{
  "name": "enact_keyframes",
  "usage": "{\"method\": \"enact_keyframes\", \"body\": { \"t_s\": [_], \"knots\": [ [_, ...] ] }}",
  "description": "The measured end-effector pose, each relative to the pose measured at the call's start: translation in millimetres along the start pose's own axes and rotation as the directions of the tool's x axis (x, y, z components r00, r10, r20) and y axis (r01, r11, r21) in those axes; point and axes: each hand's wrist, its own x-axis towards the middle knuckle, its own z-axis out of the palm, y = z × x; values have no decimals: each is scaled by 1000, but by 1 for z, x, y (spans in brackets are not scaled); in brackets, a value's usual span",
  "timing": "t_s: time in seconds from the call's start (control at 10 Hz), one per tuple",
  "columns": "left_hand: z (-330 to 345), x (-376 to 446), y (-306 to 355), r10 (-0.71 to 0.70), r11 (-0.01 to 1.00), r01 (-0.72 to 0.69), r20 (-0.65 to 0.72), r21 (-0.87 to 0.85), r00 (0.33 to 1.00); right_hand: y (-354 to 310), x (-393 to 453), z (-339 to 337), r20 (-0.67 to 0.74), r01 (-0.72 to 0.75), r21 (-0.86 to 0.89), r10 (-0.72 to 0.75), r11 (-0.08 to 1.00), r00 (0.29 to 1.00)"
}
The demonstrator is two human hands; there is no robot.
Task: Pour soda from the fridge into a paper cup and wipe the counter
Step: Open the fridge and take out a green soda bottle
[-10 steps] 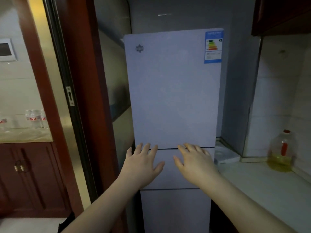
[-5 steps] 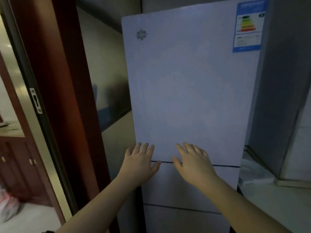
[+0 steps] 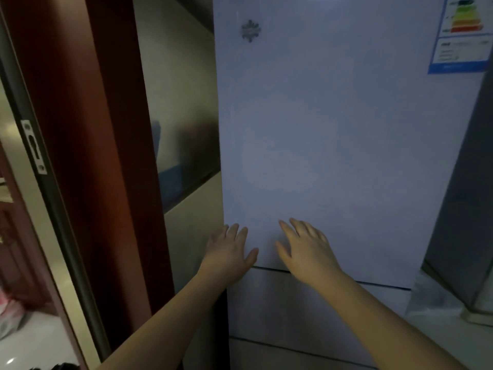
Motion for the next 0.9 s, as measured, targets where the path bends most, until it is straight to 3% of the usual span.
{"method": "enact_keyframes", "body": {
  "t_s": [0.2, 0.3, 0.4, 0.5, 0.6, 0.7, 0.9],
  "knots": [
    [32, 36, -18, -100, 958, 46, -179, -283, 979, -11, 38, 12, -39, 24, -8, -25, 1000, 999],
    [44, 52, -19, -261, 775, 124, -134, -620, 956, -12, 48, 19, -48, 34, -34, -36, 999, 998],
    [47, 67, -20, -444, 522, 147, -120, -840, 888, -9, 55, 22, -61, 24, -80, -29, 997, 998],
    [49, 86, -27, -535, 454, 155, -129, -877, 835, -7, 60, 24, -94, -18, -152, 4, 988, 996],
    [51, 102, -29, -506, 292, 185, 13, -938, 862, -6, 65, 25, -106, -52, -149, 37, 987, 994],
    [68, 116, -38, -444, 271, 126, -8, -954, 896, -6, 66, 25, -141, -47, -169, 23, 985, 990],
    [68, 118, -54, -341, 340, 157, 34, -927, 939, -6, 64, 25, -152, -40, -152, 17, 988, 988]
  ]
}}
